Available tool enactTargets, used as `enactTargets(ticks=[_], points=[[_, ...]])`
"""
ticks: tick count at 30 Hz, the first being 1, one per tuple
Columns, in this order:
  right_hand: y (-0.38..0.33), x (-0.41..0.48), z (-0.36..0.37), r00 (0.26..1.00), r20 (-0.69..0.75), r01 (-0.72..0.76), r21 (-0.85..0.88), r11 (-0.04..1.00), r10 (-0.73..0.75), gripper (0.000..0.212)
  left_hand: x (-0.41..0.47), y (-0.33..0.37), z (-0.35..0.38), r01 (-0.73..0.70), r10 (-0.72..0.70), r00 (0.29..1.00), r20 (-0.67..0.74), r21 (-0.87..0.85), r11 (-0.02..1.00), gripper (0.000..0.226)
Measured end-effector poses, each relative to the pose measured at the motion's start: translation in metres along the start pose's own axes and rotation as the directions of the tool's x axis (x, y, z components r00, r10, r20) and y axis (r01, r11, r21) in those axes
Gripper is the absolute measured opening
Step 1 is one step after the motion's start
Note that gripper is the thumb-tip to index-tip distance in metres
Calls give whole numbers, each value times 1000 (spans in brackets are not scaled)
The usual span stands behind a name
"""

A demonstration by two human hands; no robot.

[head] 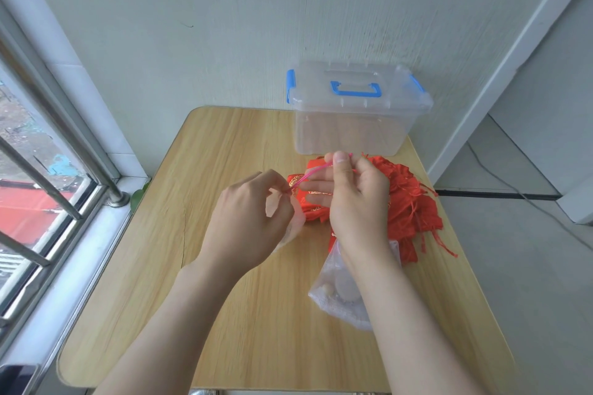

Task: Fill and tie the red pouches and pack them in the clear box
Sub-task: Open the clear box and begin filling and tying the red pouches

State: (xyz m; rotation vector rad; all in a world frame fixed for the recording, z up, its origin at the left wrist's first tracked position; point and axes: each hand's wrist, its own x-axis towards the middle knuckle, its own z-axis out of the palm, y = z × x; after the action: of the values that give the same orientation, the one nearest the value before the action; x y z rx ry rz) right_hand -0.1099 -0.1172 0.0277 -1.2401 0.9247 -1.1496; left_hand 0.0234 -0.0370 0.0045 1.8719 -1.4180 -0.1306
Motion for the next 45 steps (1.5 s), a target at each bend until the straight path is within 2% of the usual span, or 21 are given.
enactTargets(ticks=[5, 8, 13, 18, 23, 26, 31, 35, 37, 41, 45], points=[[-4, 2, -1, 999, -13, -42, 117, 992, 44, 28, 1, 8, -5, 2, 1, 1000, 17, -170, 986, 19], [-7, 2, -1, 997, 7, -71, 157, 985, 70, 27, 0, 10, -9, -14, 25, 998, 49, -201, 980, 20], [-13, 0, -3, 999, 39, -44, 149, 988, 38, 26, 0, 12, -11, 28, -6, 996, 88, -247, 969, 14], [-14, 2, -5, 999, -2, 32, 123, 992, -32, 27, 0, 13, -12, 44, 17, 981, 193, -306, 951, 9], [-11, 6, -5, 996, -33, 87, 53, 995, -85, 31, 0, 9, -11, 74, 19, 952, 305, -293, 953, 20], [-15, 4, -4, 999, 21, 22, 155, 988, -25, 29, -1, 8, -13, 146, -11, 925, 380, -330, 932, 24], [-26, 3, -6, 995, 87, -76, 334, 940, 50, 26, -1, 14, -17, 203, -33, 925, 378, -418, 885, 26], [-21, 5, -7, 1000, -15, -22, 201, 979, 25, 24, 0, 17, -24, 245, -13, 917, 399, -538, 807, 29], [-19, 5, -9, 999, -28, -28, 144, 989, 32, 21, 0, 19, -27, 245, -12, 920, 392, -550, 799, 29], [-24, 4, -12, 995, 68, -78, 150, 986, 69, 16, 1, 21, -28, 284, -51, 910, 412, -528, 800, 28], [-22, 4, -15, 995, 99, 16, 74, 997, -23, 15, 0, 22, -27, 238, -13, 918, 396, -524, 818, 50]])
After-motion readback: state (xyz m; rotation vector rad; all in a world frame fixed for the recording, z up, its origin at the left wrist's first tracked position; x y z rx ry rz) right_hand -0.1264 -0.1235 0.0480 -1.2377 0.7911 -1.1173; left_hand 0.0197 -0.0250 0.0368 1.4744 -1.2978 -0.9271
